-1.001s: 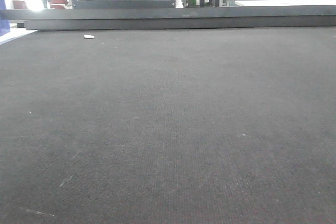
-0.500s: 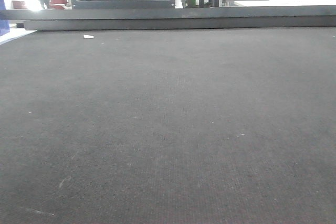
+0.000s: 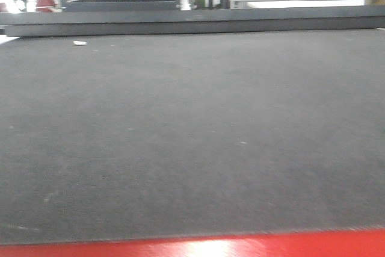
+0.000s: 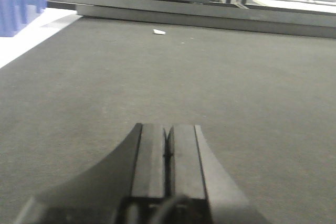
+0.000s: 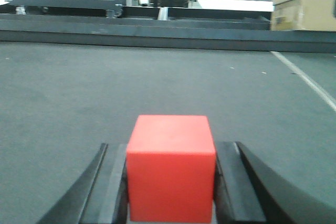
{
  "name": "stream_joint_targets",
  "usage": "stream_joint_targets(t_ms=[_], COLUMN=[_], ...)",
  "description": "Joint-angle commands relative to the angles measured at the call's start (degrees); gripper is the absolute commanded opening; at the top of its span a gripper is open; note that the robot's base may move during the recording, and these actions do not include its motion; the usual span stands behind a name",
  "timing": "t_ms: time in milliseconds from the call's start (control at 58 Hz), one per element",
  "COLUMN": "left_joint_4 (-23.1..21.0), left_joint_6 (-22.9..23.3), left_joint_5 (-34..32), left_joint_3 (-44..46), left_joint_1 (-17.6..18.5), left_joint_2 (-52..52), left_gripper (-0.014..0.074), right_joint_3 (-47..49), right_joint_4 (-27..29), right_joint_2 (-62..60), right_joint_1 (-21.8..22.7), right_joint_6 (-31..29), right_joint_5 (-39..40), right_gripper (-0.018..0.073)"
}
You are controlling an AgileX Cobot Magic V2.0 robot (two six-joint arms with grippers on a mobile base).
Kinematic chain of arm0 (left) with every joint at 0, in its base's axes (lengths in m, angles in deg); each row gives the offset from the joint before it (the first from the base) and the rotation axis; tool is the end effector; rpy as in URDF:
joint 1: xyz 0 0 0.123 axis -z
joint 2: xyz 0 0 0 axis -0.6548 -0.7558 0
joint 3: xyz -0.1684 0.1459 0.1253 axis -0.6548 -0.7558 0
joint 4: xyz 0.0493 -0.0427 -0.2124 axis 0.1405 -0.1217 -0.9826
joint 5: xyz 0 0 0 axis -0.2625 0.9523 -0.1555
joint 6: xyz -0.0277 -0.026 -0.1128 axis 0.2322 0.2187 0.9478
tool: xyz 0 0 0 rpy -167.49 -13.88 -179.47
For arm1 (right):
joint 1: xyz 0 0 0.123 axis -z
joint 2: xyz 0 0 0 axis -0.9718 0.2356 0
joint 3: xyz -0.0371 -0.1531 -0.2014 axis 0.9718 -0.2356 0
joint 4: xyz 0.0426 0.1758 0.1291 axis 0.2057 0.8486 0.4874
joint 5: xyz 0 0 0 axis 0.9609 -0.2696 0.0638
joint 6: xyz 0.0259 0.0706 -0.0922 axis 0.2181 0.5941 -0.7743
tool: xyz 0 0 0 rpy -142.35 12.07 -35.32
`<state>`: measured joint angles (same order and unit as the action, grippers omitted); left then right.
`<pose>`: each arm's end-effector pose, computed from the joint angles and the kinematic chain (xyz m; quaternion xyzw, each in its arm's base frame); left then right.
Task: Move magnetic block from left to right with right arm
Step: 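Drive the base away from the table holding the cube in the right gripper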
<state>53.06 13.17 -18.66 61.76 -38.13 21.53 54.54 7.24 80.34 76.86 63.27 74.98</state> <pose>0.0842 -0.0045 0.1985 -0.0111 0.7047 -0.0484 0.7078 0.1130 -0.0004 0.2782 0.0101 0.7178 0.0072 0.6961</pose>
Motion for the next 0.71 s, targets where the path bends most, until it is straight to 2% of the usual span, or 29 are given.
stream_joint_targets(t_ms=[0, 690], left_joint_4=[-0.16, -0.16], left_joint_6=[0.1, 0.1], left_joint_5=[-4.84, -4.84], left_joint_3=[-0.48, -0.48], left_joint_1=[0.05, 0.05], left_joint_2=[0.54, 0.54], left_gripper=[-0.0117, -0.0117], right_joint_3=[1.78, 1.78], right_joint_4=[-0.03, -0.03], right_joint_2=[0.25, 0.25], right_joint_1=[0.29, 0.29], right_joint_6=[-0.62, -0.62], right_joint_5=[4.65, 4.65], right_gripper=[0.0327, 0.0327])
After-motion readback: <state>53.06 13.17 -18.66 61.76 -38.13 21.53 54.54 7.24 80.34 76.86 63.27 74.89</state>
